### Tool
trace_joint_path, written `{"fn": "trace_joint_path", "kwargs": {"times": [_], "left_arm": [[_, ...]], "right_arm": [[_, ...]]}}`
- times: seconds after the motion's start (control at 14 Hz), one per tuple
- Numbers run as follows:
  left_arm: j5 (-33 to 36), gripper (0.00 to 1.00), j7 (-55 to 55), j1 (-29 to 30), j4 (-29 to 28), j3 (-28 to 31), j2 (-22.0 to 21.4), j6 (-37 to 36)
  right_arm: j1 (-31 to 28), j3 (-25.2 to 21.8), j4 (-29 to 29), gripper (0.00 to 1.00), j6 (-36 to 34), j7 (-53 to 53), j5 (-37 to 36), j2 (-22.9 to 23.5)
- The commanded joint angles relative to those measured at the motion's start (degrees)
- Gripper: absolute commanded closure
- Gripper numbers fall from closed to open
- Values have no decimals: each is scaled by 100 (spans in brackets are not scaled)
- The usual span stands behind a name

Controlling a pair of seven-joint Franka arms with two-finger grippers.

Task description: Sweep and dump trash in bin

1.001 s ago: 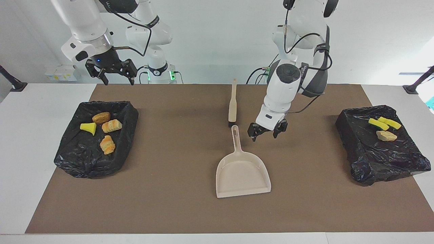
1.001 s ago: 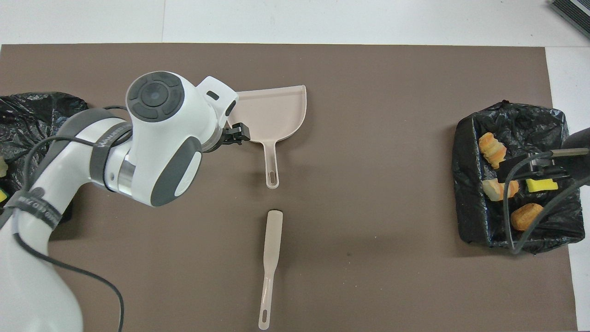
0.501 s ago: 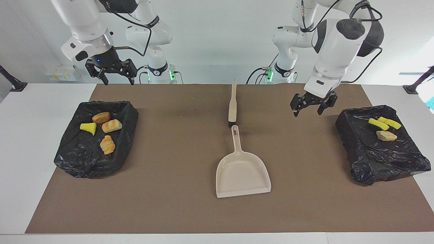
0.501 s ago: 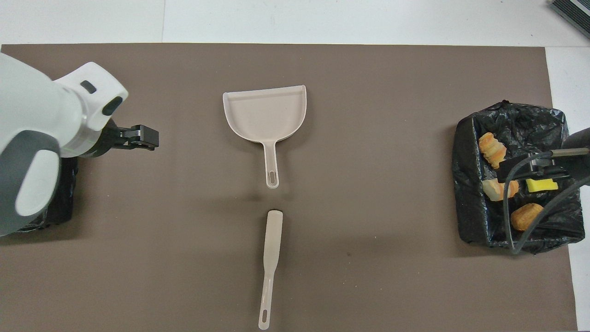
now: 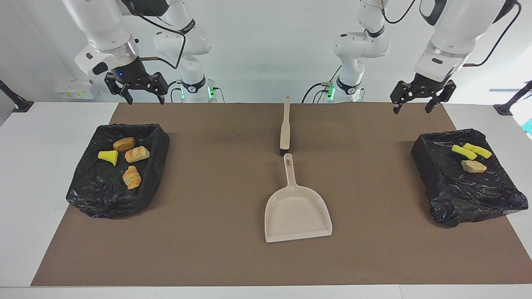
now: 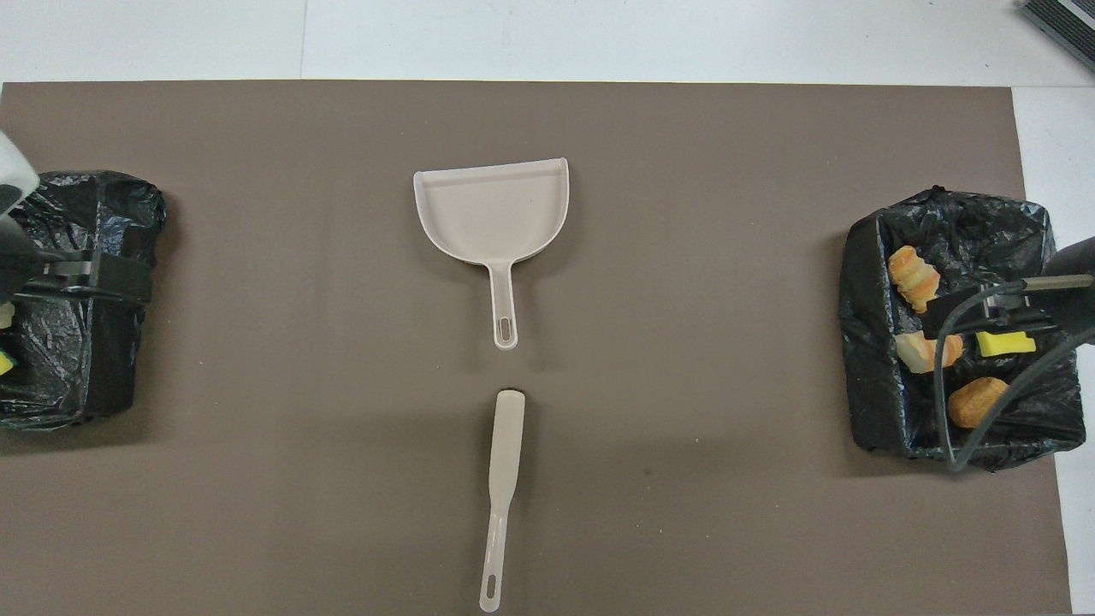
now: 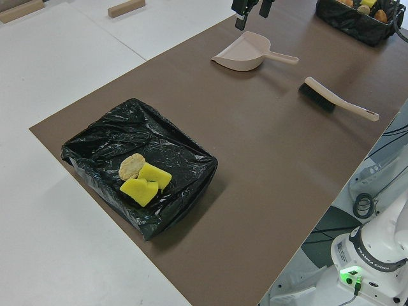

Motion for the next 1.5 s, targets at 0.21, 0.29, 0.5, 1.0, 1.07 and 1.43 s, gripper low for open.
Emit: {"fn": "trace_joint_path", "kwargs": {"times": [0.21,0.29,0.5,1.0,1.07,1.43], "left_arm": [[-54,0,237,184,1113,19,472,-877],[-54,0,246,184,1210,19,508,-940],[-54,0,220,184,1150,-7,359,-861],[-54,0,167,175,790,-16,113,-914],[-54,0,167,175,746,-16,87,-897],[-54,0,176,193,710,-7,78,-888]], "right_arm": [[-42,17,-120,0,113,100,121,-103],[-42,17,-120,0,113,100,121,-103],[-42,17,-120,0,113,100,121,-103],[-42,17,-120,0,113,100,121,-103],[-42,17,-111,0,113,100,121,-94],[-42,8,-120,0,113,83,121,-94]]}}
